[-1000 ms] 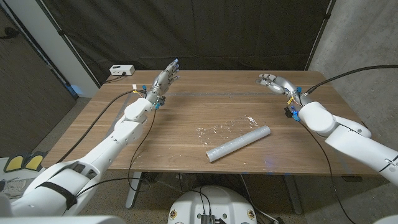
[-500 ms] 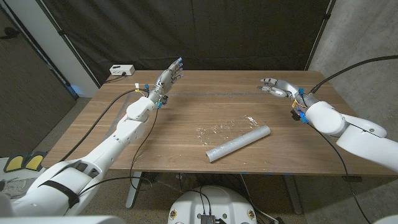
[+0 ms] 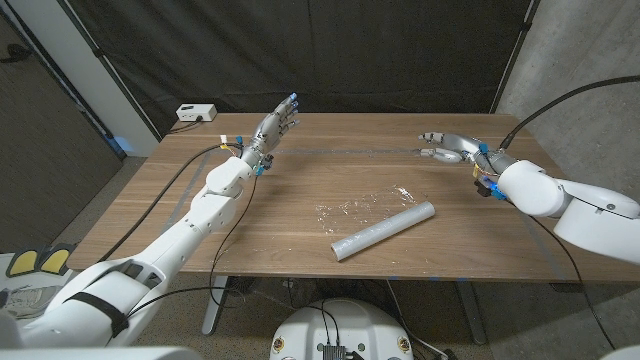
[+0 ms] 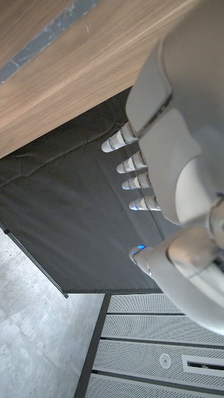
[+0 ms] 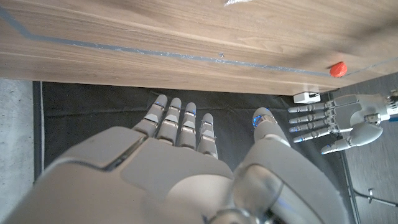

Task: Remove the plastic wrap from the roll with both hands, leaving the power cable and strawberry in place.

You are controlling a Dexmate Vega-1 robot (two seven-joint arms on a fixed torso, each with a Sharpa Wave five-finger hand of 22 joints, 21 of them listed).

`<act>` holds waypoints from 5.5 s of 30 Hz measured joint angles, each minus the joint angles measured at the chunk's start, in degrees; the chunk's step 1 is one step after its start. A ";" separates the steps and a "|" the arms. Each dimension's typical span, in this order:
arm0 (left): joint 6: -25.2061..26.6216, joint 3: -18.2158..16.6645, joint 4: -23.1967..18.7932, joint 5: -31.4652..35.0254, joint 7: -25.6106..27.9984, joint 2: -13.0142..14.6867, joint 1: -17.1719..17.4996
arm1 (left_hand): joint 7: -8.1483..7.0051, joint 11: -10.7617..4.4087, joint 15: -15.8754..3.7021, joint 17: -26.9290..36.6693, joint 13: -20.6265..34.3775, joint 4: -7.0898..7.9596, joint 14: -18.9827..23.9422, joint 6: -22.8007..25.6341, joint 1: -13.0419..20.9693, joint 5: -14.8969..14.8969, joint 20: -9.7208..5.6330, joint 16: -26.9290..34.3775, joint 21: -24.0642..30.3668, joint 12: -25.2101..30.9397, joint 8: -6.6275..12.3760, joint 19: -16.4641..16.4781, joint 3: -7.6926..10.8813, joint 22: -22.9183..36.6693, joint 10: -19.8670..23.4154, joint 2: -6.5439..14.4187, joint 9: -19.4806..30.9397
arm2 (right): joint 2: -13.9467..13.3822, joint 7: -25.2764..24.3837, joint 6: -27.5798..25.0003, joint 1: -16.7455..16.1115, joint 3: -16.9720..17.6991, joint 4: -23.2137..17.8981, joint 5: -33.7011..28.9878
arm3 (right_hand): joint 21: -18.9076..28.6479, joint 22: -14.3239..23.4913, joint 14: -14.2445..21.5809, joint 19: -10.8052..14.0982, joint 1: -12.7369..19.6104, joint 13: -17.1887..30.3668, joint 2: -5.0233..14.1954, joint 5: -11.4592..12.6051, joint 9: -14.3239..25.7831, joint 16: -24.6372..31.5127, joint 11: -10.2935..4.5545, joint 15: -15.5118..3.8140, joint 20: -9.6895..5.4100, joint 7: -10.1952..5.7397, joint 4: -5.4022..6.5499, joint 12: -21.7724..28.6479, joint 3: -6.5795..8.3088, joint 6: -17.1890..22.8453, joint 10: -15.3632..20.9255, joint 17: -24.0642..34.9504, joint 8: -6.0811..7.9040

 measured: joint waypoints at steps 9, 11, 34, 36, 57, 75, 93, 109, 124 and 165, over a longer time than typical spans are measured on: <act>-0.72 0.05 -1.26 0.02 0.04 0.06 0.82 | 0.00 0.00 0.00 0.00 0.00 0.00 0.00 0.00 0.00 0.00 0.00 0.00 0.00 0.00 0.00 0.00 0.00 0.00 0.00 0.00 0.00 | -5.61 3.37 -2.42 -2.51 2.41 -4.50 -1.41 | -0.40 0.00 -0.29 0.00 0.06 0.00 -0.39 0.00 0.00 0.00 -0.56 -0.34 0.00 -0.52 -0.07 0.00 -0.07 -0.52 -0.56 0.00 0.00; -0.72 0.09 -1.36 0.02 0.04 0.07 0.90 | 0.00 0.00 0.00 0.00 0.00 0.00 0.00 0.00 0.00 0.00 -0.01 0.00 -0.38 0.00 0.00 -0.01 0.00 0.00 0.00 0.00 0.00 | -5.61 4.07 -2.91 -2.51 2.41 -4.50 -1.80 | -0.40 0.00 -0.21 0.01 0.05 0.00 -0.39 -0.44 0.00 0.00 -0.69 -0.86 0.00 -0.51 -0.06 0.00 -0.07 -0.73 -0.70 0.00 0.00; -1.78 0.13 -2.47 0.23 0.02 0.10 1.85 | 0.72 -0.01 0.20 -0.01 -0.01 -0.01 0.20 0.72 0.00 0.00 0.20 0.00 -0.62 0.00 0.00 0.20 0.01 0.00 -0.01 0.00 0.00 | -9.67 18.63 -3.58 6.44 -6.34 -9.18 -9.06 | -1.28 -0.29 -1.62 -0.30 3.39 0.00 -0.11 -0.89 -0.01 -0.24 -2.76 -2.27 -0.29 -0.75 -0.93 -0.43 1.14 -4.77 -2.77 0.01 -0.60; -1.81 0.13 -2.54 0.29 0.24 0.08 1.92 | 0.72 0.29 0.20 -0.01 -0.01 -0.01 0.20 0.72 0.00 0.00 0.20 0.00 -0.62 0.00 0.00 0.20 0.01 0.00 0.29 0.00 0.00 | -9.28 19.39 -3.57 7.97 -7.80 -9.31 -9.54 | -1.28 -0.29 -1.84 -0.30 3.68 0.00 -0.23 -0.88 -0.01 -0.24 -2.76 -2.47 -0.29 -0.64 -0.92 -0.43 1.14 -4.89 -2.77 0.01 -0.42; -1.81 0.77 -0.65 0.21 -0.36 -1.41 0.97 | 0.72 0.30 0.20 -0.01 -0.01 0.16 0.20 0.71 0.00 0.00 0.19 0.00 -0.62 0.00 0.00 0.20 -0.16 0.00 0.30 0.00 -0.01 | -8.30 32.85 -6.40 14.48 -15.83 -13.40 -22.99 | -1.28 -0.28 -1.44 0.33 6.52 0.00 -2.10 -0.88 -0.02 -0.23 -3.75 -3.49 -0.49 -0.94 -1.58 -0.43 1.79 -5.19 -3.01 0.01 0.22; -1.80 1.33 0.67 0.08 -1.28 -2.20 -0.22 | 1.03 0.30 0.20 -0.01 -0.01 0.32 0.20 1.02 -0.61 0.00 0.40 0.00 -0.84 0.00 0.00 0.41 -0.32 0.00 0.29 0.59 -0.01 | -5.70 38.01 -5.56 13.73 -18.65 -14.49 -36.03 | -1.27 -0.27 0.05 4.04 15.33 0.00 -4.24 -3.11 -0.02 -0.23 -5.26 -4.72 -1.09 -0.95 -1.87 0.02 4.23 -3.90 -2.10 0.01 1.27; -1.62 1.49 0.18 -0.02 -1.72 -2.14 0.06 | 1.02 0.30 0.19 -0.01 -0.01 0.56 0.19 1.02 -1.13 -0.01 0.40 0.00 -1.05 0.00 0.00 0.40 -0.56 0.29 0.29 0.05 -0.01 | -1.14 38.88 -0.44 10.84 -19.84 -13.37 -44.67 | -0.73 -0.27 2.17 6.68 24.64 0.00 -6.72 -3.80 -0.02 -0.23 -6.67 -4.63 -2.75 -1.34 -1.55 0.69 6.20 -1.19 0.94 -0.28 1.92; -1.64 1.01 -0.49 -0.46 -1.63 -1.62 0.97 | 1.02 0.29 0.19 -0.01 -0.02 0.79 0.19 1.02 -1.13 -0.01 0.40 0.00 -1.05 0.00 0.00 0.40 -0.79 0.28 0.29 0.06 -0.01 | 3.92 40.73 3.89 10.55 -20.72 -10.77 -49.13 | -0.73 -0.12 3.01 7.40 28.94 0.00 -6.49 -3.78 -0.02 -0.23 -6.89 -4.64 -2.63 -2.17 -1.14 1.13 6.58 3.25 3.41 -0.12 3.22; -1.78 0.71 0.31 -1.28 -2.39 -1.66 0.83 | 1.02 0.29 0.19 -0.01 -0.02 1.11 0.19 1.02 -1.36 -0.01 0.39 0.00 -1.05 0.00 0.00 0.40 -1.11 0.28 0.29 -0.16 -0.01 | 7.73 46.04 7.26 12.67 -22.07 -8.62 -50.93 | -0.73 0.14 3.50 7.60 30.81 0.00 -6.41 -4.01 -0.02 -0.23 -7.02 -4.51 -2.43 -2.67 -0.81 1.57 6.92 3.76 4.16 -0.12 3.22; -1.52 0.39 2.01 -2.11 -3.75 -1.80 0.01 | 1.02 0.29 0.28 -0.02 -0.01 1.91 0.73 1.02 -2.72 0.21 0.39 0.00 -1.27 0.00 0.00 0.40 -1.91 0.26 0.29 -1.08 -0.01 | 13.95 53.18 14.02 19.72 -25.80 -3.11 -52.41 | 4.51 1.08 18.69 15.82 35.37 0.31 -3.39 -4.67 -0.03 3.92 -7.09 -5.14 -5.10 -3.74 0.04 5.57 7.29 20.22 20.28 1.23 6.21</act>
